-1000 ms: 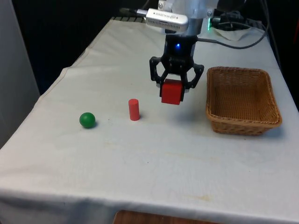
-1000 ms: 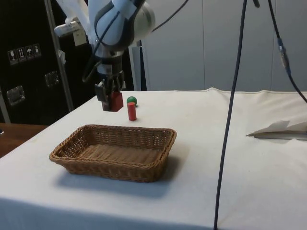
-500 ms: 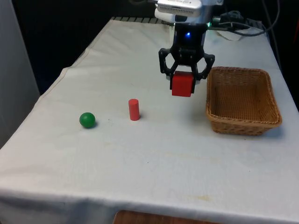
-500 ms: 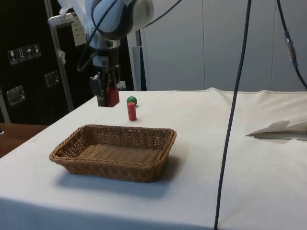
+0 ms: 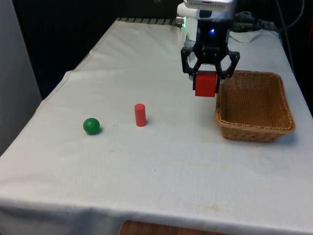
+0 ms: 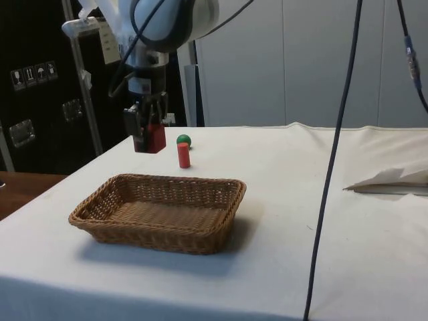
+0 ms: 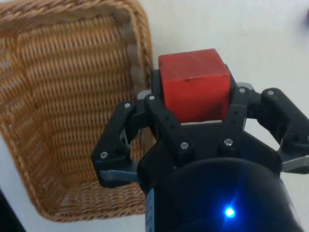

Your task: Pick up the object to the left of the cylinder and place it into the basket.

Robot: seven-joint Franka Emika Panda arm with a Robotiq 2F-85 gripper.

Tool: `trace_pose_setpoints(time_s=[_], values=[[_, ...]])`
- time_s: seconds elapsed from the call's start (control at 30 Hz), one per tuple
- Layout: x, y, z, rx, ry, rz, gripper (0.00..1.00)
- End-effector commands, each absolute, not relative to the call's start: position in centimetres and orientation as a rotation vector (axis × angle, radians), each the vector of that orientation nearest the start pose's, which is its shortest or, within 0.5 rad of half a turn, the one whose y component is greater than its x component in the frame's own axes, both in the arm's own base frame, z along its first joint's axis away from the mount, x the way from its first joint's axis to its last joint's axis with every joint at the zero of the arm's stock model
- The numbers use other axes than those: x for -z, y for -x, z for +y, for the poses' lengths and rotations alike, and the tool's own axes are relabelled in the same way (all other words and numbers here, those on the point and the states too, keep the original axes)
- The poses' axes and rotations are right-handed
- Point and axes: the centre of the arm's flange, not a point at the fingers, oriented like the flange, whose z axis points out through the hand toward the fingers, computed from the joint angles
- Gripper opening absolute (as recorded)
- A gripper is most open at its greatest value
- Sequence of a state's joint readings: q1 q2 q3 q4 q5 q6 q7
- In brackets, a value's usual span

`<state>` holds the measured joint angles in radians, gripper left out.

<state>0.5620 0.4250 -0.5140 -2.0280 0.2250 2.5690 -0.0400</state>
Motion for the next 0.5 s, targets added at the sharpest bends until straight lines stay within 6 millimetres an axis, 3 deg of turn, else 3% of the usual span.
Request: trace_pose_setpoints(time_s=[0.0, 0.47], values=[[-28.1, -61.2, 4.3, 0.303, 3.191, 0.055, 0.02], [-28.3, -59.2, 7.8, 0.293, 3.157, 0.043, 0.02]])
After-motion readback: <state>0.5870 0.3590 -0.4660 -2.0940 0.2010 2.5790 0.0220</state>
